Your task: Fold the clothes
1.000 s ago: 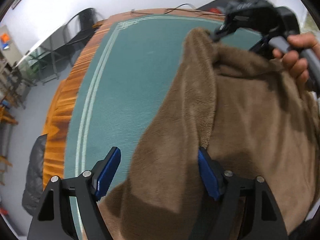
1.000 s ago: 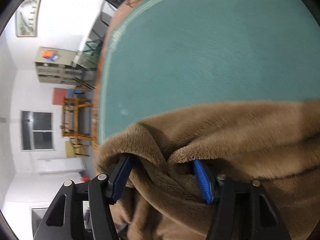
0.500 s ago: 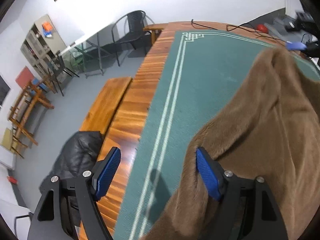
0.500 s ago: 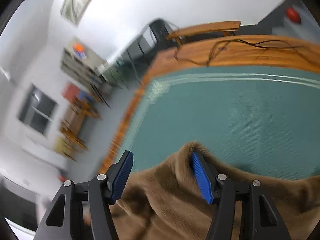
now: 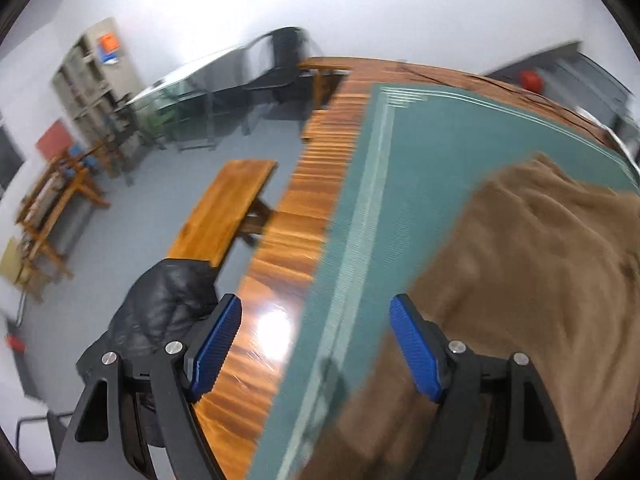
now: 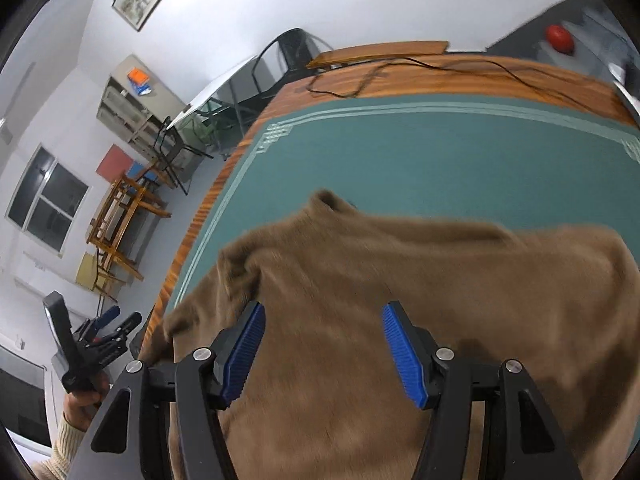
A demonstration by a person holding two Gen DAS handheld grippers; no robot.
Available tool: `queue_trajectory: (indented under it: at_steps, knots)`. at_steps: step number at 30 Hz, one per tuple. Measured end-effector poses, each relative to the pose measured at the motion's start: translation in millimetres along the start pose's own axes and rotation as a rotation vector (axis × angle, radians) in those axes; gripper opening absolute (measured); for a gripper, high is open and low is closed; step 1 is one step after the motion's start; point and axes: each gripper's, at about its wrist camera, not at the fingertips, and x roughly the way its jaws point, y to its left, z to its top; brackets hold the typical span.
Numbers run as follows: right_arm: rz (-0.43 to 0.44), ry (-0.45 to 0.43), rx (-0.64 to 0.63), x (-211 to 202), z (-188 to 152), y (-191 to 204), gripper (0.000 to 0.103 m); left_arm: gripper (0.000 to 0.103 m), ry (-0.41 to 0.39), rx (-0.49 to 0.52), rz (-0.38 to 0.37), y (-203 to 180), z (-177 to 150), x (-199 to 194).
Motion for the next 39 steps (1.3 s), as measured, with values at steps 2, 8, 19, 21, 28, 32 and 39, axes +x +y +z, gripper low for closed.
queue_trajectory:
  at_steps: [2,8,19,21,28,32,39]
  knots:
    - [-0.004,-0.007,0.024,-18,-17,-9,0.063,0.080,0.019,0.062,-0.071,-18,-15,-10]
    - [-0.031,-0.044,0.073,-62,-63,-26,0.063,0.080,0.053,0.210,-0.119,-69,-64,-16]
    - [-0.106,-0.096,0.073,-123,-116,-31,0.063,0.080,-0.003,0.318,-0.034,-97,-70,20]
    - [-0.110,-0.114,0.088,-134,-122,-33,0.063,0.067,-0.009,0.284,-0.008,-92,-66,23]
    - [-0.148,-0.210,0.170,-167,-138,-49,0.063,0.034,-0.001,0.073,0.106,-30,-35,35]
    - [-0.250,-0.213,0.181,-178,-146,-59,0.063,0.035,-0.041,0.118,0.150,-23,-12,31]
    - [-0.629,-0.125,0.140,-183,-168,-89,0.063,0.043,0.005,0.204,0.184,-22,-17,30]
